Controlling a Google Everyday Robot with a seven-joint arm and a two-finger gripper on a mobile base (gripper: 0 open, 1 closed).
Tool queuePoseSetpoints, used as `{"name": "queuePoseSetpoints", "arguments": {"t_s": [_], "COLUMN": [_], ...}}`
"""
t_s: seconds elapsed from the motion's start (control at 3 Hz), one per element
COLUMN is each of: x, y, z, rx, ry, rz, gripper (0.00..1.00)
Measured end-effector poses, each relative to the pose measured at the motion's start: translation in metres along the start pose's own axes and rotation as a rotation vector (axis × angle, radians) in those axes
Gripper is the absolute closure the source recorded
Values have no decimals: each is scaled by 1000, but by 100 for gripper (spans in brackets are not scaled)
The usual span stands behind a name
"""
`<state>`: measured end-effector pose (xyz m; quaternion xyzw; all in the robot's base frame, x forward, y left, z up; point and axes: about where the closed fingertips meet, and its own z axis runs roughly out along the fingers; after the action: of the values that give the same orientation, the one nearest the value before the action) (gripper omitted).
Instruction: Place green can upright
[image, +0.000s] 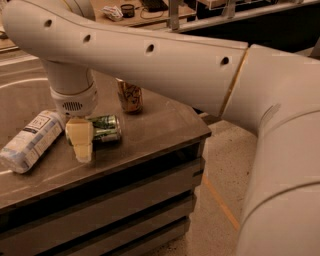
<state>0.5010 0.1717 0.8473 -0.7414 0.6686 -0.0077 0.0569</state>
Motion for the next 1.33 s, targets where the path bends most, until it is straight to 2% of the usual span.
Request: {"name": "queuePoseSetpoints", "arguments": {"t_s": [0.33, 0.67, 1.0, 1.33], "x": [-5, -8, -8, -4], "y": [4, 7, 6, 2], "z": [3, 5, -1, -10], "rx": [-3, -10, -12, -5], "ry": [-14, -18, -35, -49], "rz": [-15, -26, -33, -30], "gripper": [47, 64, 71, 70]}}
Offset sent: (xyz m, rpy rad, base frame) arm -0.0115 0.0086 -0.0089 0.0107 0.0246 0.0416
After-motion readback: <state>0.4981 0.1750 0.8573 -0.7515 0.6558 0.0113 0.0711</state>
